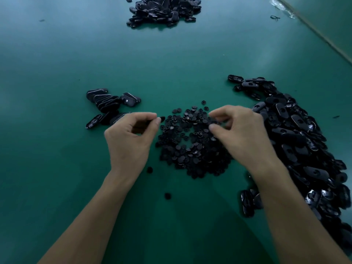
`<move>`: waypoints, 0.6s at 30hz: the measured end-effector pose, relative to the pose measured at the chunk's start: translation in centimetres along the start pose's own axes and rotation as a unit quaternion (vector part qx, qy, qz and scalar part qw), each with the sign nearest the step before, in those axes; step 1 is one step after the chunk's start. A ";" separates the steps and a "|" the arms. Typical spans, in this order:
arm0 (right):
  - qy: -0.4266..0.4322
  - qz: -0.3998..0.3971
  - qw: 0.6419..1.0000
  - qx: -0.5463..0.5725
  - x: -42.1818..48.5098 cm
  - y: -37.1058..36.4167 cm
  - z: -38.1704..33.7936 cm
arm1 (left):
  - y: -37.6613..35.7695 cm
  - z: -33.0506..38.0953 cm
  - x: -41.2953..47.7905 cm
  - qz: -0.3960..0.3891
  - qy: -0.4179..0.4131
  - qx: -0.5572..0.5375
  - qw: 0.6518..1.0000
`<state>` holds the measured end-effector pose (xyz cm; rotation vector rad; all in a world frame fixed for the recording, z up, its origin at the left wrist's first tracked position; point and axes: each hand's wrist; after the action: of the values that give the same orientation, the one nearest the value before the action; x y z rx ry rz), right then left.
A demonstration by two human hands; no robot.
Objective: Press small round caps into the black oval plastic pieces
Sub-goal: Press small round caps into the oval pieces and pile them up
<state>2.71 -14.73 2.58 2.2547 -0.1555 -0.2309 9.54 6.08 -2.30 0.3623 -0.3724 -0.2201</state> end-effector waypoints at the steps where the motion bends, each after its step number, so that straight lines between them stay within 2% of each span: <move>1: -0.019 0.011 0.999 -0.035 0.1 0.3 0.5 | 0.3 -0.1 0.2 0.015 0.006 0.016 1.000; 4: -0.086 -0.011 0.990 -0.107 0.5 0.8 2.0 | 1.0 -0.4 0.6 0.036 0.028 0.064 0.997; 7: -0.126 -0.030 0.984 -0.125 0.6 0.7 2.6 | 1.7 -1.0 0.9 0.023 0.070 0.135 0.988; 11: -0.120 -0.014 0.987 -0.103 0.7 0.5 2.7 | 2.2 -1.6 1.1 0.001 0.125 0.173 0.977; 18: -0.108 0.010 0.993 -0.042 0.7 0.8 2.6 | 2.3 -1.8 1.1 0.027 0.142 0.211 0.967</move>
<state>2.80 -17.30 1.48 2.1406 -0.2765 -0.4622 11.61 8.41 -2.65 0.7938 -0.1409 -0.0307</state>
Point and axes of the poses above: each hand's wrist, its own x-axis towards the middle knuckle, its own y-axis out of the back of the hand, z = x × y, and after that the axes turned 14 degrees about -z, right-handed
